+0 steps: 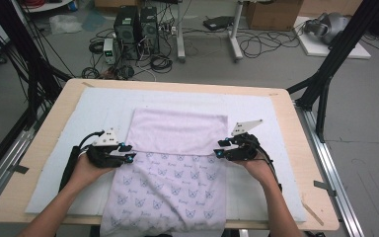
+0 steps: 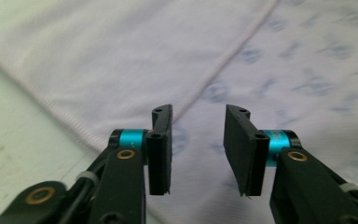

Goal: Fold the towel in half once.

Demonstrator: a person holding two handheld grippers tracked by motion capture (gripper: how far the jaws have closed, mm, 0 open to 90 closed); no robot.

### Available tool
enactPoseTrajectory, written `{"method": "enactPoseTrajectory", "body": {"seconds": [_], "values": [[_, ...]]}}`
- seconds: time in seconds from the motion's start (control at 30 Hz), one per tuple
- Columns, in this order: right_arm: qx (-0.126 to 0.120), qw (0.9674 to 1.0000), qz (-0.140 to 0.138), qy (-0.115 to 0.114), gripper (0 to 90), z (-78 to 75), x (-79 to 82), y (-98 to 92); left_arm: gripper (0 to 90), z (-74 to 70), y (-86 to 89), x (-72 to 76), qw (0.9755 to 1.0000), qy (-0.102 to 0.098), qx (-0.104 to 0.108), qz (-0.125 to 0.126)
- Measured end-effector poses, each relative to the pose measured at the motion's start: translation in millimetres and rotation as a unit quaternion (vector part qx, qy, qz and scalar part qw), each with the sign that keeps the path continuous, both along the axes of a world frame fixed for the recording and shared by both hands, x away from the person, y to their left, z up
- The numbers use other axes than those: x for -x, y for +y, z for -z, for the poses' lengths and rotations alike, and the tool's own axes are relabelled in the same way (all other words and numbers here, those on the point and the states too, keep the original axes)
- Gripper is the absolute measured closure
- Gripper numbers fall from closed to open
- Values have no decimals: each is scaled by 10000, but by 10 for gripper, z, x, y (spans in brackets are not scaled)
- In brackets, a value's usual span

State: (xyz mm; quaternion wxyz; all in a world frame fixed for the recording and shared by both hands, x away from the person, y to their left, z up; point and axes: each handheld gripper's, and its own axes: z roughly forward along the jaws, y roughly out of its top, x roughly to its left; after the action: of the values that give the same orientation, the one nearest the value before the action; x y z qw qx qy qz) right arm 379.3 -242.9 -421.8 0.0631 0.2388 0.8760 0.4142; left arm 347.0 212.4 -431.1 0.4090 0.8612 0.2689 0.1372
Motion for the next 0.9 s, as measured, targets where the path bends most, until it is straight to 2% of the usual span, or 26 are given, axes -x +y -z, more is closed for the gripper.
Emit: {"method": "enactPoseTrajectory", "body": {"seconds": [0.03, 0.1, 0.17, 0.23, 0.27, 0.3, 0.33, 0.4, 0.47, 0.57, 0.63, 0.7, 0.73, 0.77, 0.83, 0.9], "values": [[57, 10000, -36, 25, 530, 18, -17, 12, 574, 37, 11, -53, 9999, 71, -20, -79], [209, 9997, -125, 64, 539, 61, -53, 33, 552, 105, 14, -113, 9996, -31, -79, -273], [265, 9994, -134, 154, 619, 92, -66, 29, 569, 144, 1, -141, 9996, -65, -168, -232], [355, 9990, -171, 201, 734, 103, -61, 28, 635, 134, -5, -138, 9995, -111, -194, -202], [386, 9987, -214, 264, 804, 102, -52, 31, 730, 126, -8, -127, 9992, -204, -272, -195], [446, 9984, -243, 244, 829, 98, -39, 44, 787, 116, -6, -118, 9990, -211, -335, -222], [500, 9983, -260, 177, 853, 83, -22, 61, 803, 110, -4, -113, 9990, -209, -339, -209], [458, 9984, -303, 166, 875, 60, 9, 80, 894, 91, -2, -83, 9987, -256, -401, -191], [504, 9981, -314, 136, 895, 30, 43, 95, 895, 63, 10, -46, 9988, -289, -376, -143], [468, 9982, -378, 39, 895, -28, 107, 105, 896, 7, 54, 29, 9986, -401, -331, -109], [479, 9980, -408, -15, 894, -64, 146, 109, 896, -13, 101, 42, 9983, -416, -378, -150], [518, 9980, -347, -113, 794, -81, 170, 121, 887, -18, 141, 45, 9987, -335, -346, -186], [396, 9983, -417, 21, 778, -81, 178, 141, 778, -22, 145, 57, 9987, -303, -342, -209], [349, 9981, -505, 86, 759, -82, 192, 164, 716, -31, 146, 105, 9993, -291, -234, -90], [398, 9963, -750, 150, 729, -80, 267, 255, 680, -48, 144, 187, 9996, -223, -100, 133], [231, 9963, -827, 90, 691, -55, 377, 285, 643, -74, 137, 314, 9993, -161, -25, 337]]}}
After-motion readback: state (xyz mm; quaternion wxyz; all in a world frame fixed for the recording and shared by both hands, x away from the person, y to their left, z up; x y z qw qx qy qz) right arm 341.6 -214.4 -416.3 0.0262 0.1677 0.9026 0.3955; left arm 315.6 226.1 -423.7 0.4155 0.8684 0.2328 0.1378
